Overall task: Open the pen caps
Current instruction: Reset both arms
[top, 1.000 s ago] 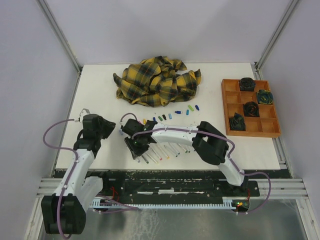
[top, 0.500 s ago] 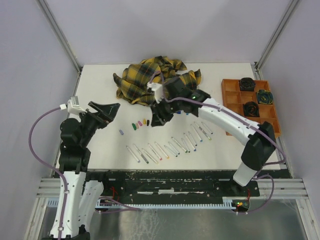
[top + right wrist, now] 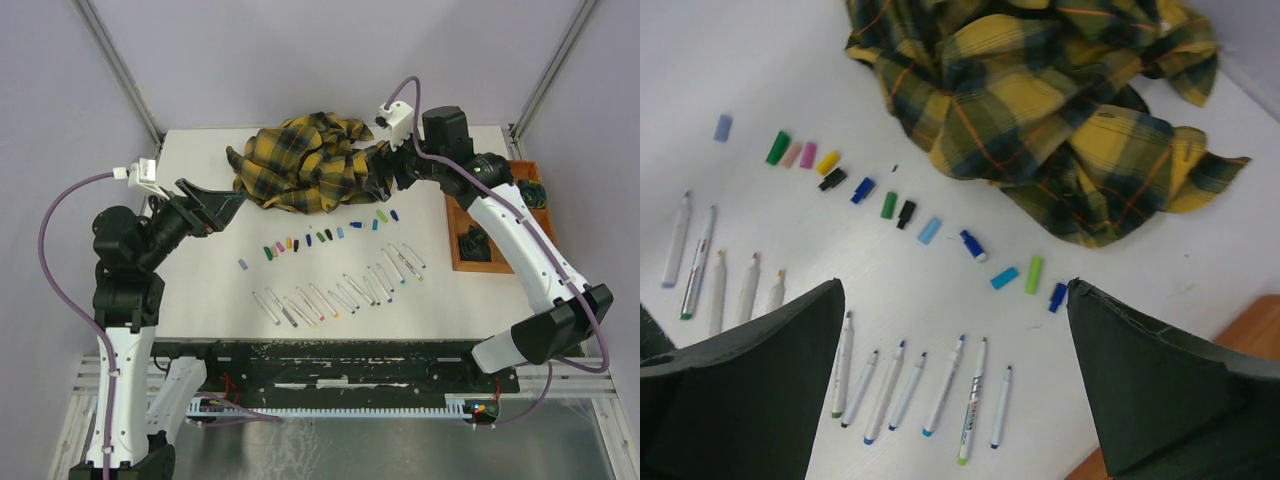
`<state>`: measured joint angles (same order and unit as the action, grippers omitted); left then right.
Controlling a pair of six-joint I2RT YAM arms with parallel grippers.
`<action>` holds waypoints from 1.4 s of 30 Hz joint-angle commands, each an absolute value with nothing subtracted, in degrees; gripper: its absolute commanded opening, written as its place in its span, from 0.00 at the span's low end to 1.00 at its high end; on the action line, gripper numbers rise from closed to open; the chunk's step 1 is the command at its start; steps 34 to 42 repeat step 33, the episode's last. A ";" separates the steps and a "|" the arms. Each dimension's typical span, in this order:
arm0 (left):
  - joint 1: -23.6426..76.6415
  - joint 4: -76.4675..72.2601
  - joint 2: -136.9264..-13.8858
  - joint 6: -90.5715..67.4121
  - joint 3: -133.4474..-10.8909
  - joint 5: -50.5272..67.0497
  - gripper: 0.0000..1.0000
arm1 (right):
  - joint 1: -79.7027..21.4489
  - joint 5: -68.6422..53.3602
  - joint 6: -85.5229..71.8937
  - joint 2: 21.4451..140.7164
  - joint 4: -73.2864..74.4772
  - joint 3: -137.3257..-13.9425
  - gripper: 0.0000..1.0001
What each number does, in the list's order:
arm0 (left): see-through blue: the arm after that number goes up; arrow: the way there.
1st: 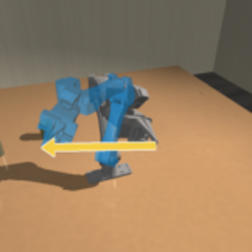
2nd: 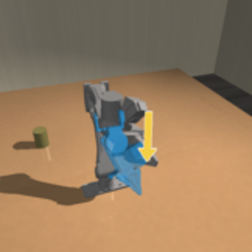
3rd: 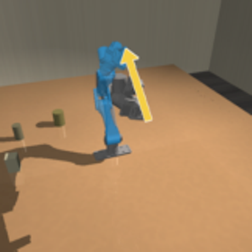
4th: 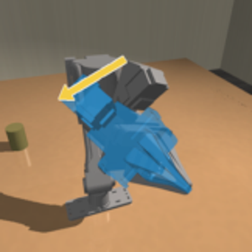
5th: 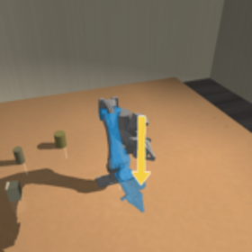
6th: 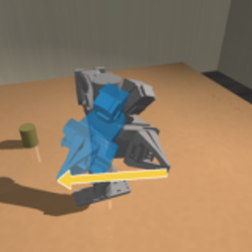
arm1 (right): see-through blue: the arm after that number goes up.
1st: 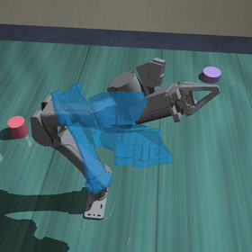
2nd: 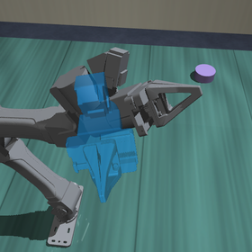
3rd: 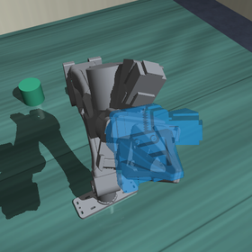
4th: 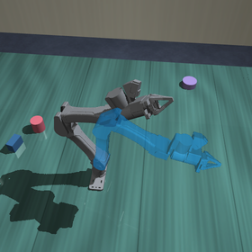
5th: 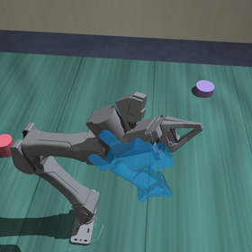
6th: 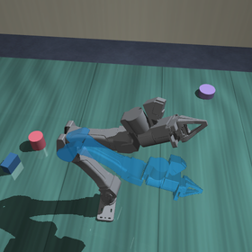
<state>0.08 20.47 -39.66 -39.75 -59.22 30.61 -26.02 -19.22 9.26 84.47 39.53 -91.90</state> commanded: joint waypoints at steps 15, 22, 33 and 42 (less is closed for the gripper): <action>-0.09 23.23 -39.96 -27.51 -73.28 32.21 0.96 | -24.40 -0.90 -0.40 72.57 40.92 -95.79 0.99; -0.09 22.42 -39.74 -26.85 -71.07 32.54 0.97 | -24.39 8.40 -1.38 68.44 41.28 -92.34 0.99; -0.14 21.51 -41.82 -27.08 -69.91 30.86 0.98 | -24.41 12.24 6.11 69.69 44.03 -93.26 0.99; -0.14 21.51 -41.82 -27.08 -69.91 30.86 0.98 | -24.41 12.24 6.11 69.69 44.03 -93.26 0.99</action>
